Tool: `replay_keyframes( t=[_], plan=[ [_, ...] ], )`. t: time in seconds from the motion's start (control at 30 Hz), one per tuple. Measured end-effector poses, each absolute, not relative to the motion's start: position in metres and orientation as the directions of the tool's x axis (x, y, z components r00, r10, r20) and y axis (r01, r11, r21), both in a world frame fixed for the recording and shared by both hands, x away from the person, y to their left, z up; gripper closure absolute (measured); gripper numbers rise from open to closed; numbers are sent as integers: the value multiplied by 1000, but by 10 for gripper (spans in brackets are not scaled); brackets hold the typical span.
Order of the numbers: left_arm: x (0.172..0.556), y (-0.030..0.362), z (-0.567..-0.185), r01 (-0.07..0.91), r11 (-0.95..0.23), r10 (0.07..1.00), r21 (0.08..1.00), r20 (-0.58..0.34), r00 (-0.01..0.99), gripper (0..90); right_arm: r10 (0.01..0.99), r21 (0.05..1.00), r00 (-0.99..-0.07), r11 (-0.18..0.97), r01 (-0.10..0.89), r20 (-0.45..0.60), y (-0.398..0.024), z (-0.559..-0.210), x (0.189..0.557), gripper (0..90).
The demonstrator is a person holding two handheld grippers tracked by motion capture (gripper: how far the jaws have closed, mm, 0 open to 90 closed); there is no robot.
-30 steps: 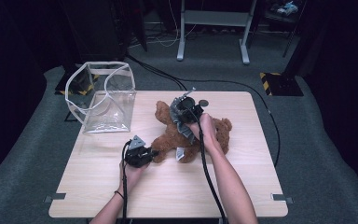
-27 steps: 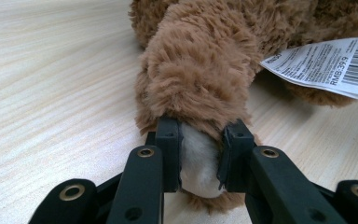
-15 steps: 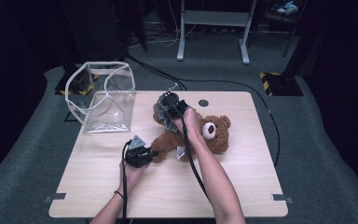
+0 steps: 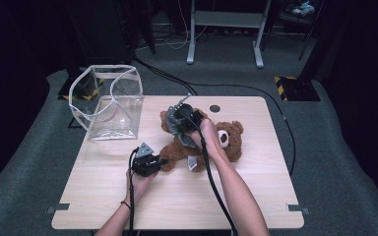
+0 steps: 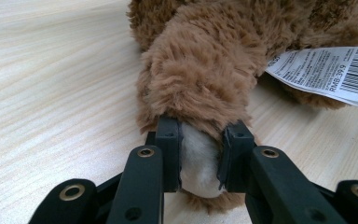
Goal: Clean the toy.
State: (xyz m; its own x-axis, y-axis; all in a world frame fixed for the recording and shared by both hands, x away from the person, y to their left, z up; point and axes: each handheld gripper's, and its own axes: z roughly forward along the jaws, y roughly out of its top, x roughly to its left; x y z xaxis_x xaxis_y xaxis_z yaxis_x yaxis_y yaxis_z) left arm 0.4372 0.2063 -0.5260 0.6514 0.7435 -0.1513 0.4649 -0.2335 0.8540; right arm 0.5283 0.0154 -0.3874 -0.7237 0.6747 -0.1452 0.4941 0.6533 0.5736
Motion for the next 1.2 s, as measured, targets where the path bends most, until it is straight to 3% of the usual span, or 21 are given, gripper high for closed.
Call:
replay_keyframes(
  t=[0.3,0.37,0.57,0.63,0.77,0.87,1.07,1.2],
  plan=[
    [437,206,-526,465,-233,742,854,-153,652,734,771,526,-600,609,594,-215,-47,-399,529,775],
    [437,206,-526,465,-233,742,854,-153,652,734,783,541,-594,585,604,-183,-56,-400,530,773],
    [437,206,-526,467,-232,744,853,-153,650,731,744,646,-646,580,496,-172,-30,-383,513,768],
    [437,206,-526,467,-231,745,853,-154,650,731,703,649,-686,612,451,-186,-13,-383,508,767],
    [437,206,-526,467,-228,746,855,-155,647,731,691,593,-697,647,478,-192,10,-400,508,772],
    [437,206,-526,466,-228,746,855,-154,648,732,699,598,-693,636,487,-179,4,-406,509,779],
    [437,207,-526,467,-233,743,853,-153,651,734,721,573,-642,651,497,-262,-21,-403,511,780],
    [437,206,-526,465,-232,744,854,-152,650,733,749,609,-623,607,510,-225,-28,-398,509,774]
  ],
)
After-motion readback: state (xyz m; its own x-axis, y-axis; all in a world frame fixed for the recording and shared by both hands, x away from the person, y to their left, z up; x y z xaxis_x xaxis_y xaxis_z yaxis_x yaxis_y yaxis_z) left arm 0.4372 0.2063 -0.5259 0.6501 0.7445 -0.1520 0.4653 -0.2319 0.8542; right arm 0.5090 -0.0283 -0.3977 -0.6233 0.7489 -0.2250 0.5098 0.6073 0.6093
